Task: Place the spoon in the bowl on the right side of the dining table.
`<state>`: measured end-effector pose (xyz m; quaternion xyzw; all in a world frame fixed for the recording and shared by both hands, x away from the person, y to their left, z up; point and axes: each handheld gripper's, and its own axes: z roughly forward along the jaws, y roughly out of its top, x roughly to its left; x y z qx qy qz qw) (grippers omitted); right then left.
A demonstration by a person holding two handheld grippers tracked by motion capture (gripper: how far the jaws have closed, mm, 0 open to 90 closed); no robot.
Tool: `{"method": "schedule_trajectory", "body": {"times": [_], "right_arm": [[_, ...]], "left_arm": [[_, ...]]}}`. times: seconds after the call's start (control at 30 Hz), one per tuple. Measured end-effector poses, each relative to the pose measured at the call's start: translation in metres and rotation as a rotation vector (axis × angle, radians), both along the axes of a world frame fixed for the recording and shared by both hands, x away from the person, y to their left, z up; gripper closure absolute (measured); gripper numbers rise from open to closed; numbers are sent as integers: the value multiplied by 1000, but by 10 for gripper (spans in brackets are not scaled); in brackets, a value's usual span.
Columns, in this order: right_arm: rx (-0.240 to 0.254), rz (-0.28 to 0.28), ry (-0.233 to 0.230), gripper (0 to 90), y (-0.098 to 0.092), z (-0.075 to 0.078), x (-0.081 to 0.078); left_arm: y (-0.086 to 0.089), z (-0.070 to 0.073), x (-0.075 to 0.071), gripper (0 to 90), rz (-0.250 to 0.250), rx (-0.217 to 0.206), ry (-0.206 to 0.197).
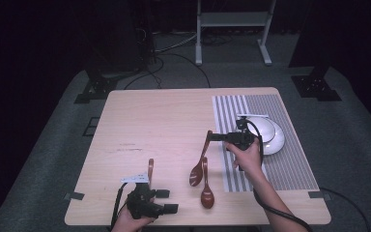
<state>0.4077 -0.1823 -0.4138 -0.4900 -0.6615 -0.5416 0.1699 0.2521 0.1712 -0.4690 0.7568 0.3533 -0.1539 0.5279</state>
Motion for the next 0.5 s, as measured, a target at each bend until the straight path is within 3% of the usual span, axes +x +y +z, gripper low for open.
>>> {"method": "schedule_trajectory", "body": {"times": [0.5], "right_arm": [[7, -94, -14, 837, -39, 11, 4]], "left_arm": [[0, 1, 0, 71, 6, -3, -2]]}}
